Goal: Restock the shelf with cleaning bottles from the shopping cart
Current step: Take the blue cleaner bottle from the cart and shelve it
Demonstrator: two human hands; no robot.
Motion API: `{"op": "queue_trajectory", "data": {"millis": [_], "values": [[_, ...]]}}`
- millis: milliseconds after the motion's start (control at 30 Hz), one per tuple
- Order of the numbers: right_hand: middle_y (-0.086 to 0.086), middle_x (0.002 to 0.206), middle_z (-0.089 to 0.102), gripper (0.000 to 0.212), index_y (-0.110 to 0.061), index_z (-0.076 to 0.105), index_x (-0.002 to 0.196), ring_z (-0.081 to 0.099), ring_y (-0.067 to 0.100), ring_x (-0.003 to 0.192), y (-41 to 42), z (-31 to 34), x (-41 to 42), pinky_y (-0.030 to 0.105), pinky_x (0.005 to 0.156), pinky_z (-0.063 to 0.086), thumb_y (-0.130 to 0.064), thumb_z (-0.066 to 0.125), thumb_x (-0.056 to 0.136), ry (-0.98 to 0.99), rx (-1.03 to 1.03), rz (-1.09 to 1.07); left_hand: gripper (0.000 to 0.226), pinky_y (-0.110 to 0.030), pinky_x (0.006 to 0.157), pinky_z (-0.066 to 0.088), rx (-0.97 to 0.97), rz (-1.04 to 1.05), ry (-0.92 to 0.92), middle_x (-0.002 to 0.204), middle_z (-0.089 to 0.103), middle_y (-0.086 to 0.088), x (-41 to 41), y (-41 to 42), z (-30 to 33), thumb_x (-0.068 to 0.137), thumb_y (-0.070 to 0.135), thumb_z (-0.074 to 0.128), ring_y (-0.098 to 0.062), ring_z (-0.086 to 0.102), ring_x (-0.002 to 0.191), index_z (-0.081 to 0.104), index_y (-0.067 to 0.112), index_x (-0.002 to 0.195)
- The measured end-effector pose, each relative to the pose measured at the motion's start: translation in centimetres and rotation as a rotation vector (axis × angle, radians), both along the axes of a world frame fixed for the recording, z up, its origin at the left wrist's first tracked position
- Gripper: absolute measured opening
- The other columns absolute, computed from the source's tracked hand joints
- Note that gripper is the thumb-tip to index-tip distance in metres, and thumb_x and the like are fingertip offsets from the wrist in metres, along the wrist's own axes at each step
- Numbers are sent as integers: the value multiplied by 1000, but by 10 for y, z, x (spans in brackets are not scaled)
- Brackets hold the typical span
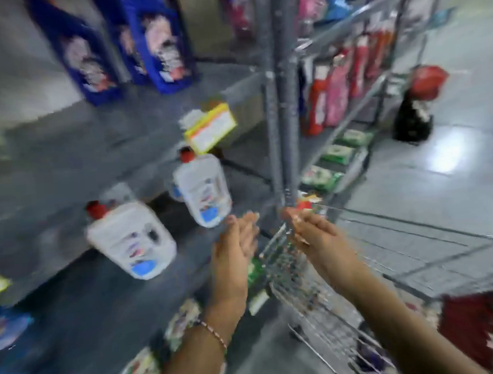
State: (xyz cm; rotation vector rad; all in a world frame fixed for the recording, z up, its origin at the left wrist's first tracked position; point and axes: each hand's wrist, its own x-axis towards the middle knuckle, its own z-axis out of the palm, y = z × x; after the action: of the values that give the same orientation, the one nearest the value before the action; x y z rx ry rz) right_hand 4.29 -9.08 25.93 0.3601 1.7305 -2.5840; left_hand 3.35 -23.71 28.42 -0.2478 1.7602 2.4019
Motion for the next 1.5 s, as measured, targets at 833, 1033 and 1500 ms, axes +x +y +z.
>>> {"op": "queue_trajectory", "data": {"millis": [833, 1033, 1500], "values": [[9, 75, 61, 20, -5, 59, 78, 62, 16, 61, 231, -424, 51, 18, 40, 52, 5, 53, 94, -1202, -22, -157, 73, -45, 88, 55, -608, -842, -1082, 127, 63, -19, -31, 279, -429, 82, 41, 72, -34, 65, 107, 48, 1, 138], [21, 96, 64, 26, 2, 63, 100, 62, 25, 75, 220, -420, 57, 29, 57, 49, 20, 57, 82, -1016, -29, -89, 46, -47, 95, 55, -512, -901, -1150, 95, 74, -18, -42, 265, -426, 62, 8, 70, -33, 69, 84, 64, 1, 107], [17, 98, 78, 40, -6, 72, 102, 76, 27, 82, 178, -201, -20, 53, 77, 60, -28, 78, 69, -546, -210, 175, 31, -43, 87, 59, 60, -590, -588, 96, 78, -14, -127, 167, -182, 80, 35, 71, -27, 75, 85, 81, 8, 90]]}}
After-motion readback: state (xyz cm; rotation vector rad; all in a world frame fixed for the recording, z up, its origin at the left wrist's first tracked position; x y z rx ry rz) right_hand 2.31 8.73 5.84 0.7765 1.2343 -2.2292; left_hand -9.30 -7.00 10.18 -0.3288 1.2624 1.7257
